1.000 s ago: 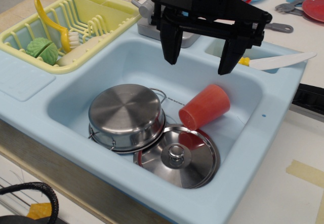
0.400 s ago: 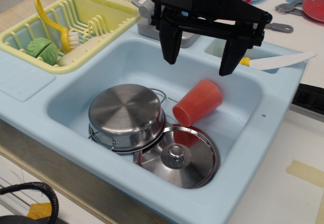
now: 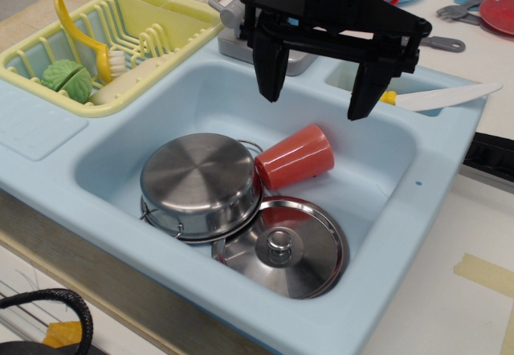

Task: Put cup from anywhere into sink

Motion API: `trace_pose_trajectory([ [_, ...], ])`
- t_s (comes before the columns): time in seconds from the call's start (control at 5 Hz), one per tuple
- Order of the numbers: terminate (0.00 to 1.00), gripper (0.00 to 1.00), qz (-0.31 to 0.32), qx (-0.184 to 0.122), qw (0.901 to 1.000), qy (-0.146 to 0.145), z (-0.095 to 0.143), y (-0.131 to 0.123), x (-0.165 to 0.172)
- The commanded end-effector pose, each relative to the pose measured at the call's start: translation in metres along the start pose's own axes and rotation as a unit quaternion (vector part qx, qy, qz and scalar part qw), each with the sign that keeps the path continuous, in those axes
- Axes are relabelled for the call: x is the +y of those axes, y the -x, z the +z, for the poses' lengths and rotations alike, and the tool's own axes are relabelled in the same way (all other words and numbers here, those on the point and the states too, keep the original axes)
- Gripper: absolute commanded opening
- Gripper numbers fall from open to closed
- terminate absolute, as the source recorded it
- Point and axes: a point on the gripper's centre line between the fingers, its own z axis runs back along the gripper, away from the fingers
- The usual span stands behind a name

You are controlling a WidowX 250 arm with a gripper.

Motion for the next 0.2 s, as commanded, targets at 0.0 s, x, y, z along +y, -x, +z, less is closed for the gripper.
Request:
trace_pose_trajectory([
  [0.0,1.0,1.0,-0.004,-0.015,0.9998,0.01,0.0088,-0.0006,-0.0021],
])
